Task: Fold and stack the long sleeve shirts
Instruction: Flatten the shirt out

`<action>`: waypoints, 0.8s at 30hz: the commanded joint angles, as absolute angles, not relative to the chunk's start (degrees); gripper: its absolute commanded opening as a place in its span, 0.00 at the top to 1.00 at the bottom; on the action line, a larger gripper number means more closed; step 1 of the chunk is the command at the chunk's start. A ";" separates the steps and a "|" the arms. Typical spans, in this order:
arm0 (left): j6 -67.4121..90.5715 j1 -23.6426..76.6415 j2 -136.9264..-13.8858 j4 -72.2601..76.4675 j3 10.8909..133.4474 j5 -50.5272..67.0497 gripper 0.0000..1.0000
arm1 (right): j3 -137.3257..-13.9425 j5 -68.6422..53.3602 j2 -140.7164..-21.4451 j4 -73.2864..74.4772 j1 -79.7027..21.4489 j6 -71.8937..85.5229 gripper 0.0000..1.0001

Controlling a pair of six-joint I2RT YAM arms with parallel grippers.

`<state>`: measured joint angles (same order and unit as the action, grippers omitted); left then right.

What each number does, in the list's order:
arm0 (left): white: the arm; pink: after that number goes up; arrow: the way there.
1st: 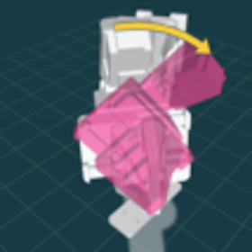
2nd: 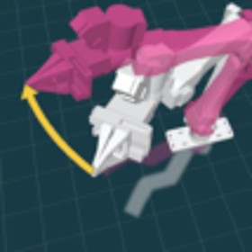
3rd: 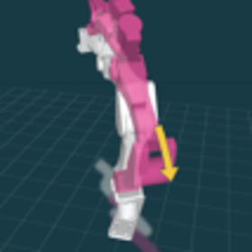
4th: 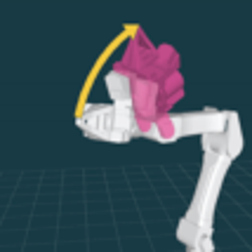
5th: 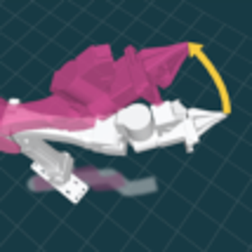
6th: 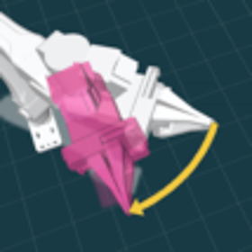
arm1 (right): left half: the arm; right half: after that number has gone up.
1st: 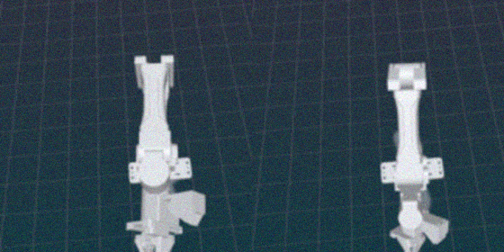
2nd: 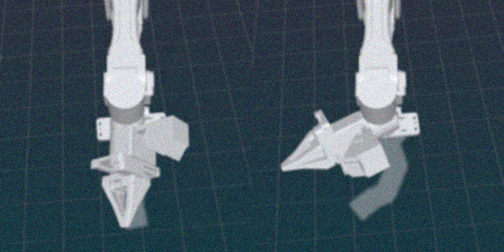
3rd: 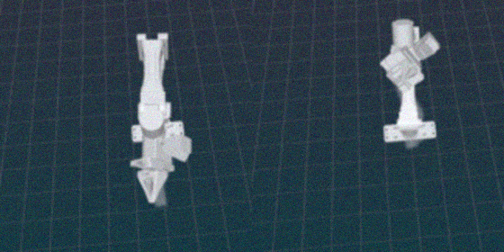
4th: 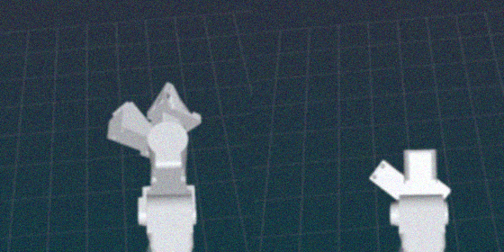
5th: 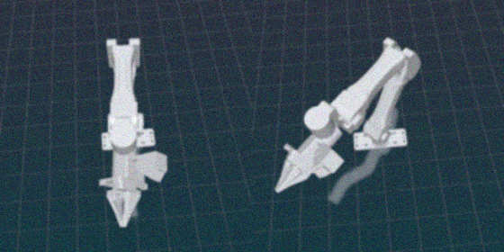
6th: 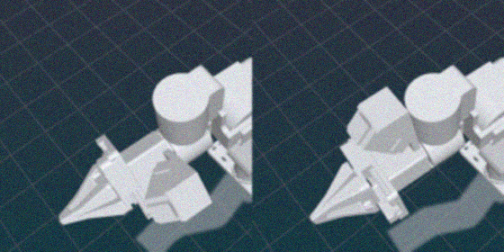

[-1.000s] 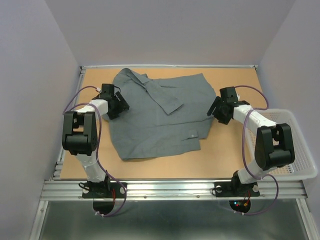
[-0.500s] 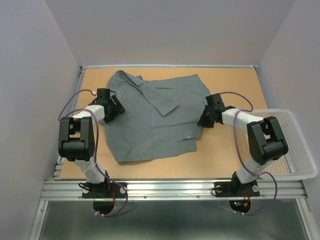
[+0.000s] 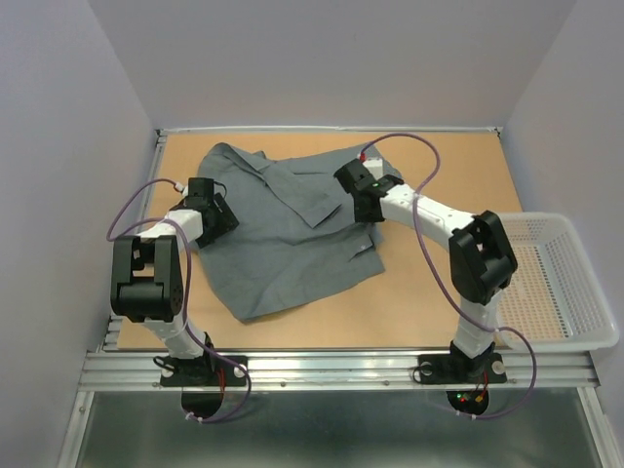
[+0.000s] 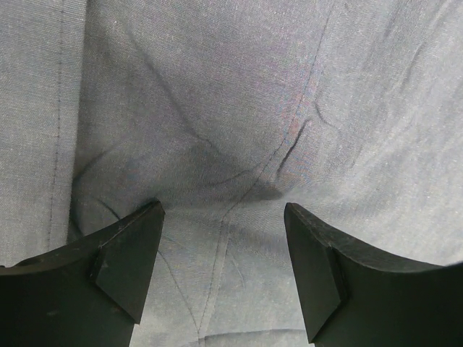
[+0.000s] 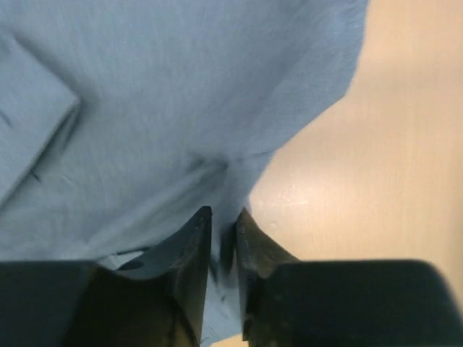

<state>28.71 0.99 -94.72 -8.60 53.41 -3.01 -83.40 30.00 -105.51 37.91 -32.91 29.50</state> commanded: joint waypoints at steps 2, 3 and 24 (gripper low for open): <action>27.42 0.44 -92.90 -12.30 51.68 -6.33 0.20 | -84.92 32.56 -108.30 50.02 -36.65 28.65 0.48; 27.42 0.53 -92.73 -12.39 51.59 -6.42 0.20 | -84.21 30.95 -106.28 47.66 -36.56 28.57 0.40; 26.19 5.80 -80.07 -17.67 51.77 -5.98 0.20 | -47.03 -2.72 -79.80 18.29 -10.72 43.41 0.50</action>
<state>27.33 4.49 -80.95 -15.97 52.84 -5.21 -48.58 2.90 -80.34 26.22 -10.52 40.84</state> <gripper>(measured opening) 0.800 0.508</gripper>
